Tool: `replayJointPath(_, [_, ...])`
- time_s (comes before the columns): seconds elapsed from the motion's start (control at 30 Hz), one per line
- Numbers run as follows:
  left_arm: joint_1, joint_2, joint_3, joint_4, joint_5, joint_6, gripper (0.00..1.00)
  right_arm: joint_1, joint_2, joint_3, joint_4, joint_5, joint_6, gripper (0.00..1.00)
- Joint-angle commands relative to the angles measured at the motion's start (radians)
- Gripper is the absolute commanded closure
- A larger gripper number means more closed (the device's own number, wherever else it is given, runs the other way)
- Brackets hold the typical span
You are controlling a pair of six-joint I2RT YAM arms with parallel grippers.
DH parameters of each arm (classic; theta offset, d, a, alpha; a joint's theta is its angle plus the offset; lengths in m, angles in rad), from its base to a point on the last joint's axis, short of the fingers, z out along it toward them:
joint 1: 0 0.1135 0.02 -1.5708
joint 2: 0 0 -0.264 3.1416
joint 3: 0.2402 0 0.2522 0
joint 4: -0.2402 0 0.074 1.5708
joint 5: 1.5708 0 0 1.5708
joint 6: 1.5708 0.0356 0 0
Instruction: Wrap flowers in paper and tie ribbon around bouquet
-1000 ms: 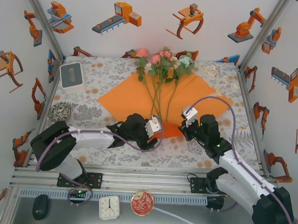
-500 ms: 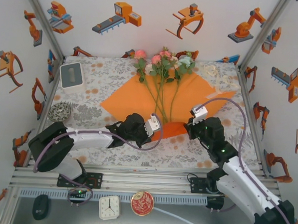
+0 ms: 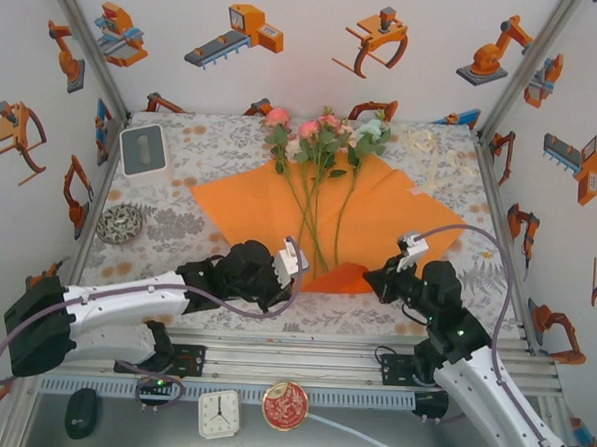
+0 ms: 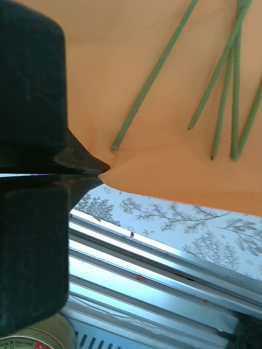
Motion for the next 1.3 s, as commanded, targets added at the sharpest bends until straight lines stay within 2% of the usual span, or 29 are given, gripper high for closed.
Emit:
replayJointPath(0.0, [-0.013,-0.011,-0.007,-0.045,-0.028,-0.038,1.0,0.006,-0.08,0.037,-0.103,-0.039,0.032,1.0])
replayJointPath(0.1, [-0.011,0.019,-0.025,0.011,-0.12,-0.048,1.0,0.006,-0.149,0.008,-0.099,0.026,0.041,1.0])
replayJointPath(0.2, [-0.003,0.075,-0.005,0.067,-0.181,-0.07,1.0,0.006,-0.14,-0.029,0.0,0.095,0.059,1.0])
replayJointPath(0.27, [0.007,0.125,0.008,0.103,-0.227,-0.101,1.0,0.006,-0.087,-0.032,0.066,0.139,0.058,1.0])
replayJointPath(0.43, [0.041,0.264,0.046,0.17,-0.324,-0.187,1.0,0.007,0.158,-0.015,0.25,0.229,0.024,1.0])
replayJointPath(0.53, [0.05,0.307,0.062,0.2,-0.386,-0.203,0.99,0.004,0.296,0.016,0.288,0.321,-0.002,1.0])
replayJointPath(0.6, [0.061,0.326,0.071,0.205,-0.421,-0.208,0.93,0.004,0.364,0.024,0.326,0.39,-0.008,1.0])
replayJointPath(0.63, [0.07,0.339,0.073,0.204,-0.429,-0.213,0.86,0.004,0.396,0.024,0.359,0.421,-0.01,1.0])
replayJointPath(0.73, [0.093,0.378,0.08,0.203,-0.432,-0.224,0.75,0.003,0.496,0.023,0.451,0.45,-0.034,0.81])
replayJointPath(0.8, [0.101,0.397,0.079,0.216,-0.424,-0.228,0.74,0.002,0.566,0.03,0.486,0.484,-0.021,0.64])
replayJointPath(0.87, [0.106,0.411,0.079,0.234,-0.409,-0.231,0.74,0.002,0.636,0.052,0.516,0.461,-0.018,0.55])
replayJointPath(0.93, [0.107,0.424,0.086,0.231,-0.408,-0.237,0.72,0.0,0.696,0.103,0.475,0.419,-0.041,0.53])
replayJointPath(1.03, [0.108,0.423,0.088,0.221,-0.418,-0.243,0.65,-0.002,0.729,0.211,0.284,0.467,-0.014,0.46])
replayJointPath(1.1, [0.107,0.393,0.076,0.224,-0.421,-0.244,0.63,-0.002,0.7,0.278,0.148,0.457,-0.007,0.44])
replayJointPath(1.27, [0.108,0.257,0.074,0.143,-0.459,-0.247,0.56,0.003,0.56,0.311,-0.008,0.356,0.021,0.44])
